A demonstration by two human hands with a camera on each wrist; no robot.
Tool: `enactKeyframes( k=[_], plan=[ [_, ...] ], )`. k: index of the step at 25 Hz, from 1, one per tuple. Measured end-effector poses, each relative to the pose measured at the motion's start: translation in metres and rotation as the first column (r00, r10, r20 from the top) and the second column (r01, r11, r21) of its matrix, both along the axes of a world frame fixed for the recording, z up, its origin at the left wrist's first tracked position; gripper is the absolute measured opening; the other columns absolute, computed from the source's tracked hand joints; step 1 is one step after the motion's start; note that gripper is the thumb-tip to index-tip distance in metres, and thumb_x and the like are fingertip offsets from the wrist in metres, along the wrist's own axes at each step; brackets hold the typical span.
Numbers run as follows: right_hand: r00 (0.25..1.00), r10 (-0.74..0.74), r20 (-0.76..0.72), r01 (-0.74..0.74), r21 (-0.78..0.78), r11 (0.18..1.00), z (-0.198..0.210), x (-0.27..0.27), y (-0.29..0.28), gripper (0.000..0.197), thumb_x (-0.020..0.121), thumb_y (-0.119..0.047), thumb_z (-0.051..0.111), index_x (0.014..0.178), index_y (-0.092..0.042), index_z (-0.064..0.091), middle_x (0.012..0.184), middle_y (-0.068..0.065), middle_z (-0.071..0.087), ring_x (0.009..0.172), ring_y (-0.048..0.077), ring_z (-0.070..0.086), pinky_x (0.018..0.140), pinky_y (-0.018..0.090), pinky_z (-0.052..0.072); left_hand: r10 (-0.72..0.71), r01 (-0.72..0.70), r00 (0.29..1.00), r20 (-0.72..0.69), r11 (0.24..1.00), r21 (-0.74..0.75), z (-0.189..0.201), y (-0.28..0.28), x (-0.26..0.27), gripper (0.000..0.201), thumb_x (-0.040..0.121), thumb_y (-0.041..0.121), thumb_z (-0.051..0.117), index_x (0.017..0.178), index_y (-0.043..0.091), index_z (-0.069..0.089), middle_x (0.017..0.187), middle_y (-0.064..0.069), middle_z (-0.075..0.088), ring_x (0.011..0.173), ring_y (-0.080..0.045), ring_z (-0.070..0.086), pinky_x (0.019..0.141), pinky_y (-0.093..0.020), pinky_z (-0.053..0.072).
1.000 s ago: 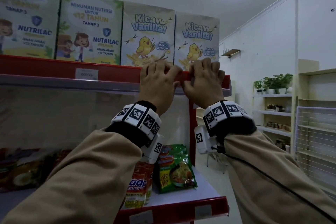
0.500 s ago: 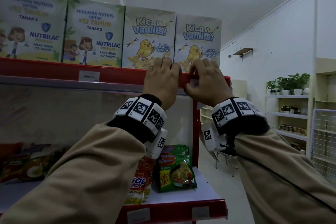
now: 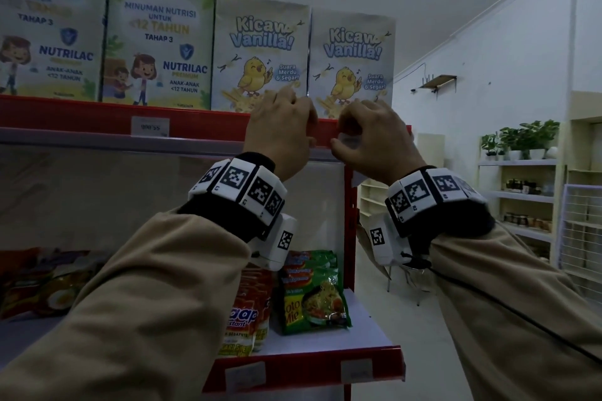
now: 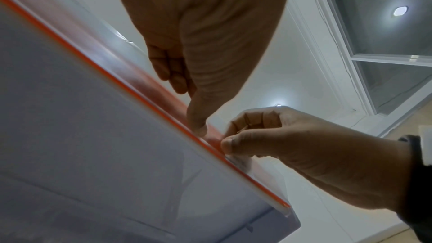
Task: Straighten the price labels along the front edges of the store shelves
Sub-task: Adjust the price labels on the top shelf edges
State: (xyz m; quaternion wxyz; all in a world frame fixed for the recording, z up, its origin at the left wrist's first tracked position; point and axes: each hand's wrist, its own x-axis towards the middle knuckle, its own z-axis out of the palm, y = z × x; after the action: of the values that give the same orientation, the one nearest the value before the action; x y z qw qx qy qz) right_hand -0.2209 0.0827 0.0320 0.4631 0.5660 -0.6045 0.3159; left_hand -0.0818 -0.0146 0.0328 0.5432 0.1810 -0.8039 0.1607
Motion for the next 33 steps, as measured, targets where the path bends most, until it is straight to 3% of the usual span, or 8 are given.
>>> enactKeyframes(
  k=[6, 9, 13, 16, 20, 24, 30, 33],
  plan=[
    [0.988, -0.083, 0.13, 0.05, 0.24, 0.969, 0.023, 0.008, 0.008, 0.019, 0.079, -0.032, 0.068, 0.083, -0.021, 0.053, 0.099, 0.003, 0.046, 0.091, 0.019, 0.046, 0.081, 0.031, 0.041, -0.077, 0.077, 0.997, -0.033, 0.997, 0.025, -0.002, -0.001, 0.0, 0.028, 0.08, 0.025, 0.071, 0.102, 0.02, 0.055, 0.111, -0.004, 0.049, 0.108, -0.024, 0.042, 0.096, -0.035, 0.034],
    [0.98, -0.043, 0.194, -0.019, 0.305, 0.952, 0.034, 0.009, 0.016, 0.015, 0.081, -0.025, 0.07, 0.085, -0.021, 0.056, 0.088, -0.006, 0.053, 0.083, 0.011, 0.051, 0.069, 0.017, 0.039, -0.102, 0.103, 0.994, -0.05, 0.995, 0.019, -0.004, -0.003, 0.0, 0.028, 0.079, 0.024, 0.071, 0.101, 0.018, 0.056, 0.11, -0.005, 0.05, 0.106, -0.024, 0.042, 0.095, -0.034, 0.035],
    [0.926, 0.184, 0.329, -0.214, 0.059, 0.975, 0.033, 0.007, 0.018, 0.009, 0.083, -0.02, 0.07, 0.088, -0.018, 0.062, 0.083, -0.009, 0.062, 0.075, 0.001, 0.058, 0.066, 0.013, 0.043, -0.127, 0.126, 0.99, -0.064, 0.992, -0.024, -0.008, -0.005, 0.0, 0.027, 0.079, 0.025, 0.067, 0.103, 0.017, 0.057, 0.106, -0.005, 0.049, 0.103, -0.023, 0.042, 0.092, -0.031, 0.033],
    [0.832, 0.444, 0.333, -0.351, -0.306, 0.885, 0.017, 0.016, 0.004, 0.007, 0.085, -0.015, 0.068, 0.091, -0.012, 0.067, 0.088, 0.001, 0.068, 0.08, 0.009, 0.064, 0.077, 0.019, 0.052, -0.213, 0.21, 0.969, -0.124, 0.977, -0.032, -0.01, -0.007, 0.0, 0.025, 0.087, 0.026, 0.056, 0.11, 0.015, 0.057, 0.105, -0.005, 0.053, 0.104, -0.022, 0.045, 0.093, -0.03, 0.032],
    [0.629, 0.682, 0.373, -0.508, -0.466, 0.724, 0.001, 0.029, -0.007, 0.009, 0.086, -0.011, 0.067, 0.094, -0.009, 0.065, 0.09, 0.004, 0.07, 0.08, 0.006, 0.068, 0.072, 0.015, 0.053, -0.377, 0.386, 0.899, -0.221, 0.923, -0.007, -0.011, -0.009, -0.001, 0.042, 0.101, 0.032, 0.037, 0.134, 0.007, 0.042, 0.114, -0.011, 0.058, 0.11, -0.023, 0.047, 0.099, -0.035, 0.033],
    [0.399, 0.795, 0.457, -0.625, -0.499, 0.6, -0.009, 0.039, -0.014, 0.01, 0.085, -0.011, 0.068, 0.091, -0.015, 0.063, 0.097, 0.01, 0.068, 0.091, 0.015, 0.067, 0.078, 0.023, 0.055, -0.327, 0.329, 0.92, -0.217, 0.944, -0.03, -0.008, -0.015, -0.004, 0.023, 0.1, 0.026, 0.041, 0.101, 0.007, 0.052, 0.088, -0.002, 0.046, 0.084, -0.016, 0.038, 0.074, -0.03, 0.03],
    [0.743, 0.613, 0.269, -0.486, -0.413, 0.77, -0.006, 0.037, -0.013, 0.014, 0.089, -0.018, 0.064, 0.103, -0.014, 0.065, 0.096, 0.0, 0.067, 0.088, 0.008, 0.064, 0.078, 0.018, 0.053, -0.282, 0.279, 0.944, -0.172, 0.959, -0.044, -0.007, -0.017, -0.001, 0.012, 0.099, 0.02, 0.044, 0.088, 0.014, 0.044, 0.086, -0.001, 0.043, 0.082, -0.017, 0.036, 0.071, -0.025, 0.023],
    [0.824, 0.524, 0.214, -0.422, -0.384, 0.821, 0.006, 0.033, -0.009, 0.009, 0.088, -0.016, 0.065, 0.096, -0.013, 0.069, 0.089, -0.003, 0.069, 0.082, 0.005, 0.064, 0.076, 0.013, 0.051, -0.257, 0.249, 0.962, -0.092, 0.965, -0.087, -0.003, -0.018, 0.011, 0.019, 0.099, 0.024, 0.043, 0.094, 0.007, 0.052, 0.088, -0.004, 0.049, 0.082, -0.018, 0.04, 0.071, -0.024, 0.026]
  ],
)
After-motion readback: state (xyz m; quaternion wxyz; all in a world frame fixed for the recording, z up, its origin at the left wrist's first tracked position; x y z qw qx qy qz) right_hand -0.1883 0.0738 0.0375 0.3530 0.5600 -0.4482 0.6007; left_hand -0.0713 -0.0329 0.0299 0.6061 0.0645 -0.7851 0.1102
